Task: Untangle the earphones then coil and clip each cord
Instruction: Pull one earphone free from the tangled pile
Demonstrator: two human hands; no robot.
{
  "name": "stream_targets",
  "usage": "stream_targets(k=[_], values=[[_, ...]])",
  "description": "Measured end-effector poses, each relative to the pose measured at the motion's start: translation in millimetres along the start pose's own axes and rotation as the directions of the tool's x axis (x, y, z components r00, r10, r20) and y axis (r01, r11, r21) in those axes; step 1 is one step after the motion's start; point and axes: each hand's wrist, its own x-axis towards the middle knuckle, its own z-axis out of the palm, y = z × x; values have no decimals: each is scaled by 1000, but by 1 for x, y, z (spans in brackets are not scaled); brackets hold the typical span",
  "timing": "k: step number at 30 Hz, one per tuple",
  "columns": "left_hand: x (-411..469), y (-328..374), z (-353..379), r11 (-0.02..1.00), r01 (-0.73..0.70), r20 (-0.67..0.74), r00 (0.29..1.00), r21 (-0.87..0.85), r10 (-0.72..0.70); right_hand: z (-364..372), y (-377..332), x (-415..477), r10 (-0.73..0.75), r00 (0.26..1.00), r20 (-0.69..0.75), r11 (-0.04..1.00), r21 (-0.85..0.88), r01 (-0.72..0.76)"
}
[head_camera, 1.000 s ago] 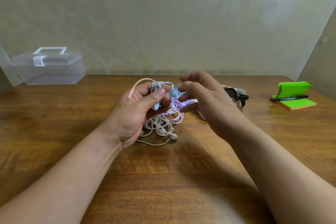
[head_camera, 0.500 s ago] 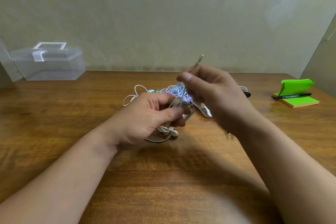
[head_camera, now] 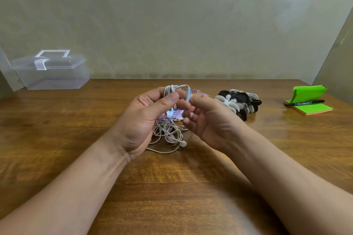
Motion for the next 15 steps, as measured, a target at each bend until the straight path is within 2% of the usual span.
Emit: stream_targets(k=[7, 9, 11, 13, 15], values=[[3, -5, -3, 1000, -18, -109, 994, 16, 20, 11, 3, -10, 131, 977, 170, 976, -196, -97], [6, -7, -6, 999, -40, -157, 987, -1, 39, 8, 0, -13, 121, 980, 161, 932, -359, -57], [10, -7, -9, 998, -62, -192, 979, -1, 61, 0, -9, -14, 37, 993, 116, 785, -618, 43], [11, -7, -11, 998, -56, -193, 979, 42, 63, -10, -27, -14, -152, 987, 44, 546, -829, 121], [11, -8, -10, 992, -36, -173, 983, 119, 56, -28, -52, -15, -387, 920, -63, 302, -951, 61]])
